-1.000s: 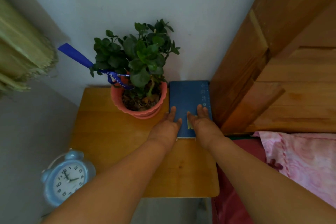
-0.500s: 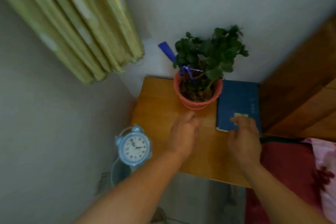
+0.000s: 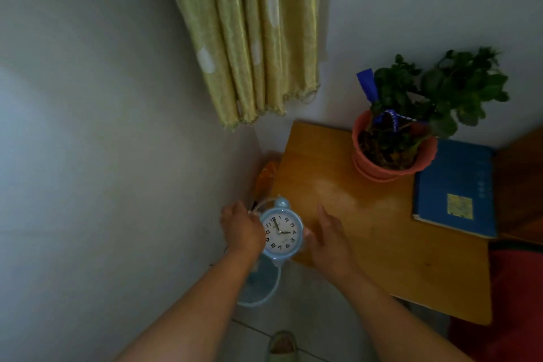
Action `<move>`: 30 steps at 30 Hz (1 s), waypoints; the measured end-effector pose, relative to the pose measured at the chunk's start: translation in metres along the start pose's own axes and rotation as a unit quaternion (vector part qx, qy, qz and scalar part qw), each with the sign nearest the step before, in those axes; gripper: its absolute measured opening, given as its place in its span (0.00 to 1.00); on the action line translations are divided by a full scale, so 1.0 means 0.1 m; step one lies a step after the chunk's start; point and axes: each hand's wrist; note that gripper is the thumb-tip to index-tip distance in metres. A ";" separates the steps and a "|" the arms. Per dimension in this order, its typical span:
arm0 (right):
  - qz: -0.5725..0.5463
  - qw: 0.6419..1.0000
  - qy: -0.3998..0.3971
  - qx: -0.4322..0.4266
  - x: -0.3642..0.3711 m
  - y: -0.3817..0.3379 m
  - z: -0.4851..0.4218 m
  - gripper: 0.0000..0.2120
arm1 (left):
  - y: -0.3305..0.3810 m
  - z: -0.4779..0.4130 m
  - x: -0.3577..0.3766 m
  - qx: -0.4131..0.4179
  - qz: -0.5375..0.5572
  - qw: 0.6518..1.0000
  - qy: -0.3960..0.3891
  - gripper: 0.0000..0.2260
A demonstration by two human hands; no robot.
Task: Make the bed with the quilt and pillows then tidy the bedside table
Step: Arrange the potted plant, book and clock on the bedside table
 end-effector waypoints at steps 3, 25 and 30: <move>0.022 0.999 -0.013 0.027 0.10 -0.03 -0.06 0.32 | -0.06 -0.09 0.07 -0.097 0.018 0.993 -0.062 0.17; -0.181 0.965 0.052 0.180 -0.23 -0.37 -0.44 0.07 | 0.56 -0.23 -0.34 -0.051 0.118 0.947 -0.295 0.10; -0.251 0.957 0.069 0.125 -0.46 -0.44 -0.66 0.04 | 0.81 -0.44 -0.28 -0.013 0.197 0.933 -0.300 0.21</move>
Point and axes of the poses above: each hand's wrist, its own z-axis away from the middle knuckle, its own x-axis out of the palm, y = z × x, and after that the axes turned 4 degrees about -z, right-handed
